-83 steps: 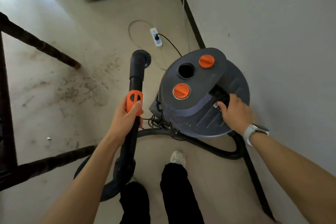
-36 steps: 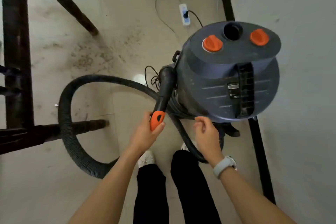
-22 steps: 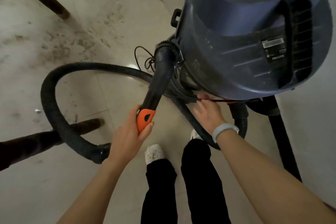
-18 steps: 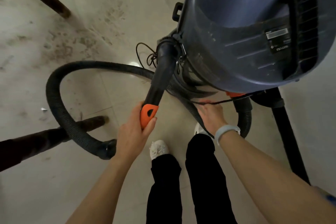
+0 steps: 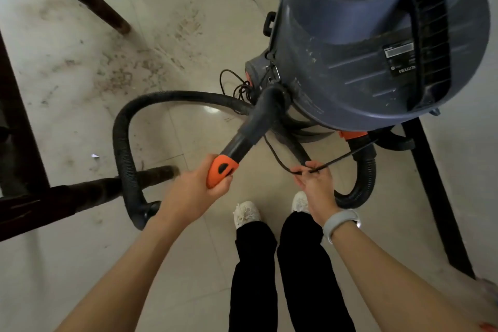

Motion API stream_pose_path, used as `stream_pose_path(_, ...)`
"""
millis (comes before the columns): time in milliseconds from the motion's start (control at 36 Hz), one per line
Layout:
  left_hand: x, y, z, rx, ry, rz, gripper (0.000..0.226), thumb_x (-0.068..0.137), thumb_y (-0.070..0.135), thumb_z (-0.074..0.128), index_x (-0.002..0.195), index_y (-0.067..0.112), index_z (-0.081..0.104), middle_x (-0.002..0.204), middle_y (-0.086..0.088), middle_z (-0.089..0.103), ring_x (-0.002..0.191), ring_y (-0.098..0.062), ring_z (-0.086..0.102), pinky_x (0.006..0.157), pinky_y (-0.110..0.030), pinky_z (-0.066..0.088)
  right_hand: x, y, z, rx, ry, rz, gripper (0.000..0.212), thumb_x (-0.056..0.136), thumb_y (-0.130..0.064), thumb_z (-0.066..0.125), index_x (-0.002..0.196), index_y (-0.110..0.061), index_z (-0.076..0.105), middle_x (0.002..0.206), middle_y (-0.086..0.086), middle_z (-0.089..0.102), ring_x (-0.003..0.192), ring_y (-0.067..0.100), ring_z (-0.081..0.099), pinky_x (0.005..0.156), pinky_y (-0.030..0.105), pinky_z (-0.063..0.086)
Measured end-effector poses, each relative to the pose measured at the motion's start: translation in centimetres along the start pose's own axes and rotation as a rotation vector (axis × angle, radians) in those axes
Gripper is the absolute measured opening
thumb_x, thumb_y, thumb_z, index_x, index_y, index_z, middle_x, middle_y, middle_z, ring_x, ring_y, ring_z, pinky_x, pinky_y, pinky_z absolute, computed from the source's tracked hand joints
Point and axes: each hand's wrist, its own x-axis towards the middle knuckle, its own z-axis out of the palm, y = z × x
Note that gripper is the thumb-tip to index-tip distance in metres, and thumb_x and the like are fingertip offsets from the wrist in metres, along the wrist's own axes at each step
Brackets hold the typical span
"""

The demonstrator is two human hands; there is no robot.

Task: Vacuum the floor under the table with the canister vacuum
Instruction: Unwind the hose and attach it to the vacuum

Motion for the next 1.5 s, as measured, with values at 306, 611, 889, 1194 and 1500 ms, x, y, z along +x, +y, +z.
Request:
stream_pose_path(306,-0.7,1.4,2.4,0.244,-0.156,0.007,0.044,0.091,0.053,0.05,0.124,0.027,0.038,0.09,0.0,0.061,0.076,-0.023,0.06,0.072,-0.036,0.051,-2.4,-0.3,-3.2,-0.134,-0.084,-0.077,0.024,0.095,0.007,0.042,0.085,-0.014,0.049,0.095,0.004,0.066,0.095,0.008,0.062,0.079,0.02,0.049)
stream_pose_path(611,2.6,3.0,3.9,0.588,-0.274,0.069,0.054,0.09,0.063,0.045,0.128,0.025,0.038,0.093,-0.001,0.061,0.08,-0.021,0.061,0.068,-0.033,0.049,-4.5,1.2,-3.2,-0.458,-0.117,-0.187,0.018,0.095,-0.001,0.046,0.098,-0.016,0.056,0.103,0.003,0.06,0.104,0.019,0.056,0.096,0.03,0.044)
stream_pose_path(889,5.4,7.4,8.1,0.664,-0.294,0.24,0.064,0.084,0.058,0.06,0.134,0.028,0.036,0.115,-0.004,0.061,0.103,-0.028,0.06,0.074,-0.035,0.041,-3.4,-0.1,-5.2,-0.83,-0.26,-0.424,0.032,0.088,0.007,0.044,0.105,-0.005,0.068,0.113,0.012,0.061,0.109,0.018,0.048,0.091,0.014,0.03)
stream_pose_path(1194,7.5,11.3,10.9,0.813,-0.204,0.281,0.073,0.081,0.077,0.042,0.111,0.013,0.063,0.115,-0.004,0.046,0.095,-0.024,0.056,0.065,-0.034,0.033,-1.8,-0.7,-7.4,-0.983,-0.27,-0.513,0.037,0.083,-0.007,0.043,0.109,-0.011,0.07,0.133,0.01,0.046,0.127,0.03,0.037,0.102,0.052,0.035)
stream_pose_path(1500,6.5,9.2,12.0,0.471,-0.146,0.101,0.04,0.082,0.059,0.046,0.095,0.021,0.046,0.088,0.0,0.053,0.075,-0.025,0.056,0.063,-0.03,0.034,0.6,-2.6,-9.2,-1.303,-0.327,-0.576,0.054,0.092,-0.004,0.042,0.144,-0.017,0.04,0.153,0.001,0.03,0.147,0.019,0.009,0.118,0.051,0.002)
